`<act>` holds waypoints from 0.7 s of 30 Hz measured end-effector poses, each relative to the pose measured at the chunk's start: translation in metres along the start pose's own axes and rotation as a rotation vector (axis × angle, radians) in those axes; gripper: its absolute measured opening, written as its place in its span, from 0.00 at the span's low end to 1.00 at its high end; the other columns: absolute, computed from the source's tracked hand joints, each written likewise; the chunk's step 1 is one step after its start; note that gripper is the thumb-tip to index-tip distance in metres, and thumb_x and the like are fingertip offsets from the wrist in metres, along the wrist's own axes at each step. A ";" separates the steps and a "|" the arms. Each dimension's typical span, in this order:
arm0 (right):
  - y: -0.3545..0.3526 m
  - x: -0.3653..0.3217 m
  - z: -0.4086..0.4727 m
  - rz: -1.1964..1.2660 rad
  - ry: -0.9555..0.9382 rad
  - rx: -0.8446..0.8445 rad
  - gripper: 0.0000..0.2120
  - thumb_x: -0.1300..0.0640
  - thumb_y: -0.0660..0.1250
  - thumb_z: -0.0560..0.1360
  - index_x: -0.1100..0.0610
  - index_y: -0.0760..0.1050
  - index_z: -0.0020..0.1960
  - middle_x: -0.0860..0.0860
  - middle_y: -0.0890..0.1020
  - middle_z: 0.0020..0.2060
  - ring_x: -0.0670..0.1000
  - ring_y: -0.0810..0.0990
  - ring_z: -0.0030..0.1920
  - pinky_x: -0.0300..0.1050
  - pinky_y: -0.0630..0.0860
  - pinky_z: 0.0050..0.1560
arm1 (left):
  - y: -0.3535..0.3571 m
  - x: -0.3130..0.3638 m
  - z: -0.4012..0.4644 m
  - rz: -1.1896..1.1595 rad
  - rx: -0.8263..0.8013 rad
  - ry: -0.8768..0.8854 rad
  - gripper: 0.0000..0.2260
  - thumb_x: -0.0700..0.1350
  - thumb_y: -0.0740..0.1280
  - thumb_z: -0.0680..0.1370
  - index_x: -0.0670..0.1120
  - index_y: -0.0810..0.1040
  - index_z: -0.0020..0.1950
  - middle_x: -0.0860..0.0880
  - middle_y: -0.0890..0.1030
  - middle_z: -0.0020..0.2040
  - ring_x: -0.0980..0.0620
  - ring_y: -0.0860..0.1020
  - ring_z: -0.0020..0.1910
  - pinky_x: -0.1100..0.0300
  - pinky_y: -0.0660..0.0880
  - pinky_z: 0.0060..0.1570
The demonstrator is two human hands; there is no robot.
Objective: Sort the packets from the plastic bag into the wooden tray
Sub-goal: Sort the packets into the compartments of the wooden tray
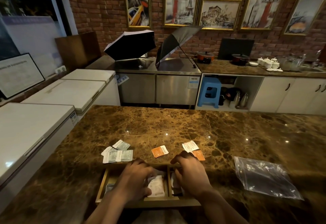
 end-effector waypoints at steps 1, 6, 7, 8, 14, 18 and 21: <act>0.000 -0.001 0.000 0.003 0.002 0.000 0.13 0.52 0.66 0.77 0.46 0.77 0.62 0.45 0.78 0.61 0.46 0.76 0.60 0.42 0.75 0.61 | -0.001 -0.001 0.000 -0.045 0.021 -0.012 0.17 0.53 0.74 0.70 0.58 0.77 0.58 0.59 0.78 0.59 0.56 0.71 0.61 0.59 0.67 0.60; -0.002 -0.001 0.000 0.023 0.011 0.006 0.13 0.52 0.66 0.78 0.46 0.77 0.62 0.45 0.79 0.60 0.46 0.76 0.60 0.41 0.75 0.60 | -0.006 -0.011 0.000 -0.340 0.030 -0.094 0.10 0.47 0.75 0.72 0.58 0.77 0.47 0.59 0.79 0.42 0.59 0.76 0.42 0.65 0.71 0.40; -0.002 -0.001 -0.001 0.025 0.017 0.001 0.13 0.52 0.66 0.78 0.46 0.77 0.62 0.45 0.79 0.60 0.46 0.76 0.60 0.42 0.75 0.60 | -0.007 -0.012 -0.001 -0.382 0.025 -0.101 0.09 0.46 0.74 0.73 0.58 0.77 0.46 0.58 0.79 0.41 0.59 0.77 0.41 0.64 0.74 0.39; -0.001 -0.001 0.000 0.029 0.020 -0.001 0.13 0.53 0.66 0.78 0.46 0.77 0.62 0.45 0.79 0.60 0.46 0.77 0.60 0.42 0.75 0.60 | -0.010 -0.012 -0.002 -0.410 0.031 -0.101 0.08 0.46 0.74 0.73 0.57 0.77 0.46 0.58 0.79 0.41 0.59 0.77 0.41 0.63 0.75 0.40; 0.005 -0.001 0.000 0.034 0.033 -0.009 0.12 0.52 0.65 0.79 0.46 0.77 0.62 0.44 0.80 0.59 0.46 0.77 0.60 0.41 0.75 0.60 | -0.030 -0.006 -0.009 -0.201 0.162 -0.001 0.11 0.46 0.74 0.72 0.60 0.74 0.42 0.63 0.74 0.47 0.60 0.72 0.48 0.67 0.68 0.45; 0.009 0.001 -0.001 0.021 0.030 -0.030 0.12 0.51 0.65 0.79 0.46 0.76 0.62 0.45 0.80 0.59 0.46 0.77 0.58 0.41 0.76 0.59 | -0.010 -0.003 -0.014 -0.068 0.020 0.075 0.07 0.49 0.72 0.70 0.60 0.80 0.45 0.66 0.74 0.47 0.63 0.70 0.55 0.62 0.69 0.57; 0.008 0.001 -0.002 0.022 0.030 -0.018 0.13 0.52 0.65 0.79 0.46 0.76 0.63 0.45 0.79 0.59 0.46 0.76 0.59 0.40 0.74 0.59 | -0.011 -0.001 -0.014 -0.078 0.043 0.087 0.08 0.49 0.71 0.72 0.60 0.80 0.48 0.65 0.75 0.48 0.63 0.70 0.56 0.62 0.67 0.59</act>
Point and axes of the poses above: each hand's wrist, its own z-axis towards the middle knuckle, its own y-axis out of the palm, x = y × z, the point moved 8 cm from there along z, towards the middle knuckle
